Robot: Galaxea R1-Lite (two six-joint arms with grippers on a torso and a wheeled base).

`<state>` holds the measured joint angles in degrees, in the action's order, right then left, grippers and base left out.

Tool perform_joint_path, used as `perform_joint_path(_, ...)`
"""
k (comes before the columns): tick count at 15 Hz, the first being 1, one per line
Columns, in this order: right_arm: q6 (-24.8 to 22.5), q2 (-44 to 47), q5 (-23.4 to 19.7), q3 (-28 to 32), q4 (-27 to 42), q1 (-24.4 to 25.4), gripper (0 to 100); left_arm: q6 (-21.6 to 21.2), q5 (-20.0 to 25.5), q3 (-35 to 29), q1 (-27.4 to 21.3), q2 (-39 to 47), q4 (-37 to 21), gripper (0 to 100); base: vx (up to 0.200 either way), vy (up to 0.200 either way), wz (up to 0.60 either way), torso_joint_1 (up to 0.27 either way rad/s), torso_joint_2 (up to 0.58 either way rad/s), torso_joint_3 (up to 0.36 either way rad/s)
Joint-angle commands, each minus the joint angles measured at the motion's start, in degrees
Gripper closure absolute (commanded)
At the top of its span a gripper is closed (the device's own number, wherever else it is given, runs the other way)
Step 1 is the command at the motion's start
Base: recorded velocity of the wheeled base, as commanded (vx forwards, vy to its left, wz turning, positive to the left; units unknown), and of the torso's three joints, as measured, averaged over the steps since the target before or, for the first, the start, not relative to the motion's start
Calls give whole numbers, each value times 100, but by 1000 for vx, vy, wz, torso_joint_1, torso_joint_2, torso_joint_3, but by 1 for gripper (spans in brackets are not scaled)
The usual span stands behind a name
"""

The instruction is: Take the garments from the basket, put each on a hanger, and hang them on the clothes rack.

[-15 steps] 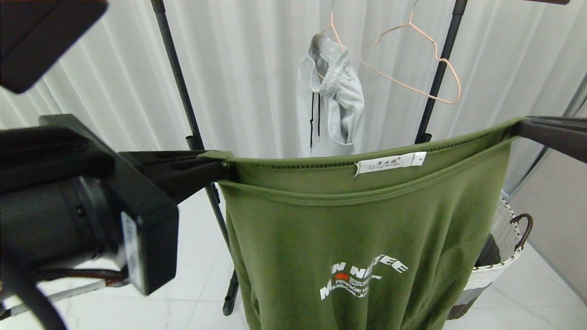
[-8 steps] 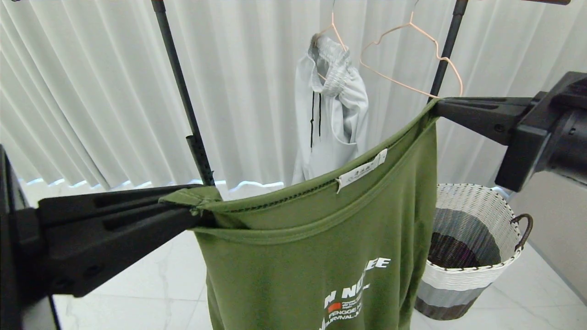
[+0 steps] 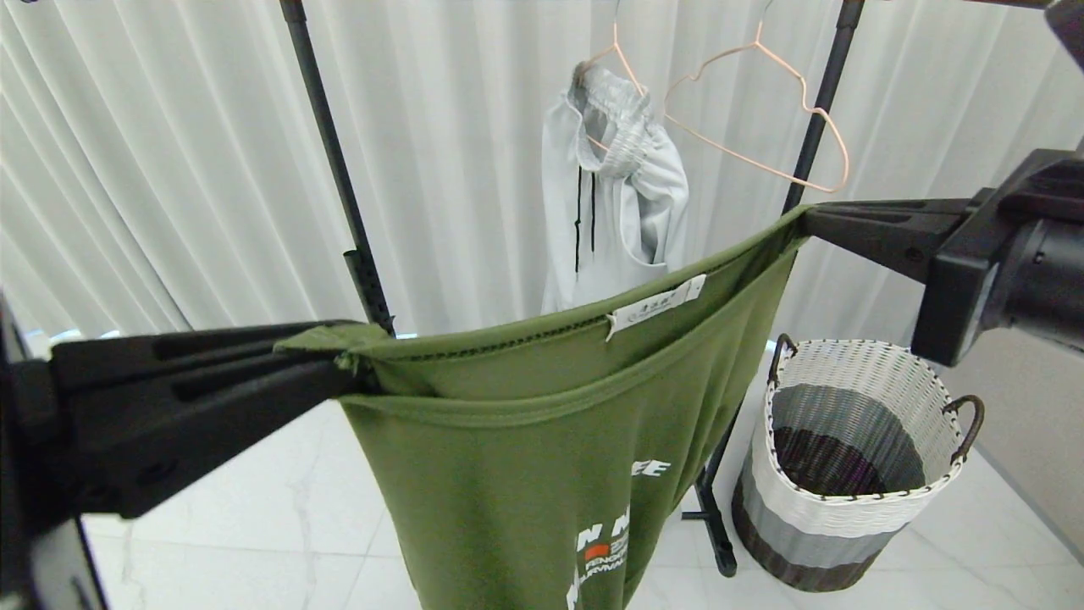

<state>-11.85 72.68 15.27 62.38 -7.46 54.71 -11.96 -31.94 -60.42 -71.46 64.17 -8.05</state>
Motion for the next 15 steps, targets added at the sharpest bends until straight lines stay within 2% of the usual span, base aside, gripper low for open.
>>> perform_joint_path(1,-2,-421,2,46,280,-22,100,-175,21,-146,669,254,101,100,0,0,0,0,0,0)
perform_joint_path(5,-2,-747,11,-6,605,-13,100,-149,30,-137,800,535,585,100,0,0,0,0,0,0)
perform_joint_path(14,16,-782,11,-42,728,-13,100,-166,30,-190,765,640,602,100,0,0,0,0,0,0)
perform_joint_path(15,16,-790,11,-42,764,-13,0,-166,30,-181,765,640,602,100,0,0,0,0,0,0)
